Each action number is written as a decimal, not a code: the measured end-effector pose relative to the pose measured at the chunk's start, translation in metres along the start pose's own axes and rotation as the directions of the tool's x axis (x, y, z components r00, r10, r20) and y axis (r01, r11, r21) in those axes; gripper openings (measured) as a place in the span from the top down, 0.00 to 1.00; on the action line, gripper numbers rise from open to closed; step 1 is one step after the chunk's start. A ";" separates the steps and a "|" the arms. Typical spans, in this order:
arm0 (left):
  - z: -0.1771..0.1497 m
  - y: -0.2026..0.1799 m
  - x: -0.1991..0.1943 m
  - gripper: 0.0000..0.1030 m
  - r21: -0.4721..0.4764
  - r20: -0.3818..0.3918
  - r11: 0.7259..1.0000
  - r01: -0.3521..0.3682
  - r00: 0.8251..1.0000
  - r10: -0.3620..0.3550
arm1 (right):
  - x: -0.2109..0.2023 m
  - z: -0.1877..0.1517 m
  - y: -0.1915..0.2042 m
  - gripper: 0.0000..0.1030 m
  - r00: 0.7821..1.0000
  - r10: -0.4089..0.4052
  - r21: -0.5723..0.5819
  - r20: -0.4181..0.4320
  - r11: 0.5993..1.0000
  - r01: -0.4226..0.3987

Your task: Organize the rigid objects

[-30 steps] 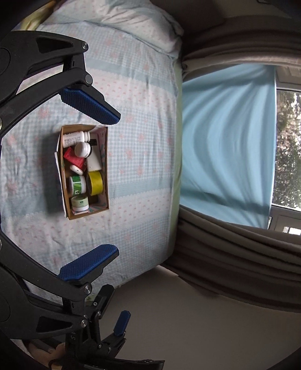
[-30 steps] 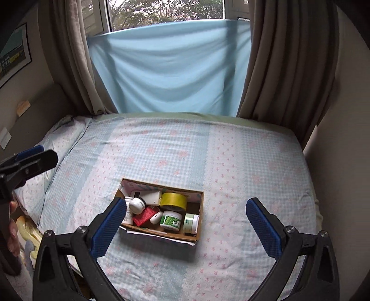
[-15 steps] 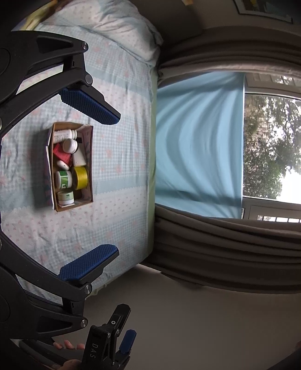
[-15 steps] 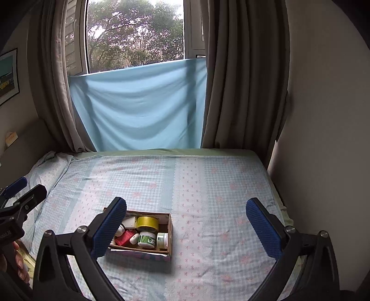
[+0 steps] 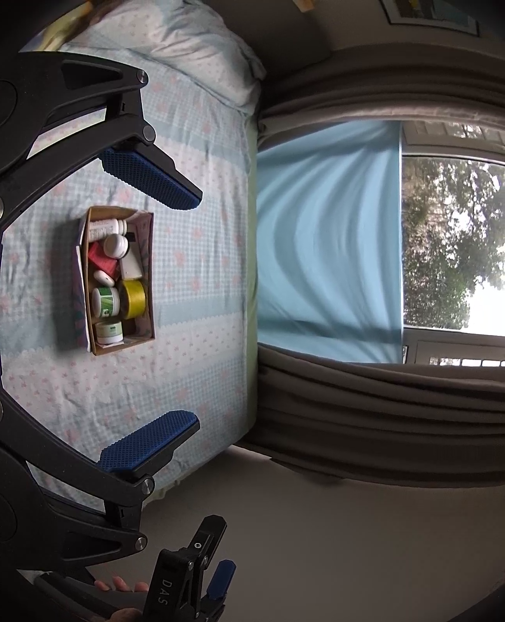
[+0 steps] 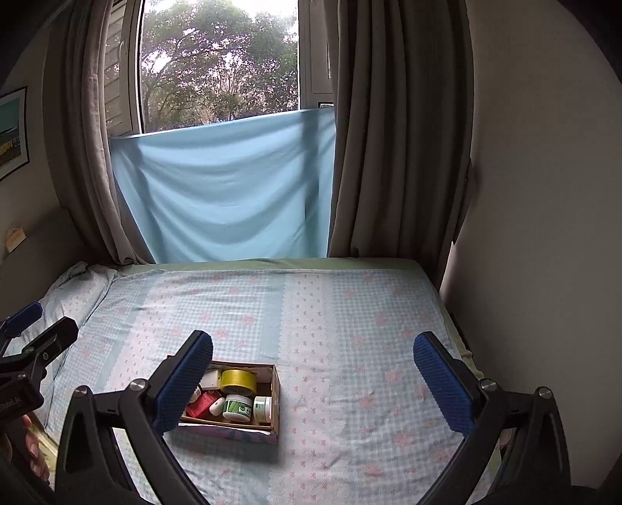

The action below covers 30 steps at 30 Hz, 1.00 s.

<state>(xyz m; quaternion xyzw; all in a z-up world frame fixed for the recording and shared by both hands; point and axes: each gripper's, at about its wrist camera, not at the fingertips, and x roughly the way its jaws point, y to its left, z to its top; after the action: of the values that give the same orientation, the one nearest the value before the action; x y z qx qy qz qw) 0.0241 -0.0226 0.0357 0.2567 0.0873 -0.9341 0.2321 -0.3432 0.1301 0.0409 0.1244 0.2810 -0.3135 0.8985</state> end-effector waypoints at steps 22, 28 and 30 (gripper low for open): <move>-0.004 -0.014 0.009 0.00 -0.002 0.007 0.999 -0.042 0.999 0.042 | 0.010 0.006 -0.006 0.00 1.000 0.003 -0.006 0.004 1.000 -0.003; -0.003 -0.016 0.012 0.00 -0.004 0.008 0.998 -0.055 0.998 0.055 | 0.014 0.007 -0.008 0.00 1.000 0.000 -0.003 0.001 1.000 0.000; -0.003 -0.016 0.013 0.00 -0.011 0.010 0.998 -0.067 0.998 0.067 | 0.016 0.007 -0.008 0.00 1.000 -0.001 -0.004 -0.001 1.000 0.001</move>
<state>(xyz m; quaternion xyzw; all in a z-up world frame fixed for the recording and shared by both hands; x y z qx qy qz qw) 0.0077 -0.0123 0.0271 0.2534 0.0824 -0.9266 0.2652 -0.3353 0.1132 0.0371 0.1226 0.2820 -0.3132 0.8985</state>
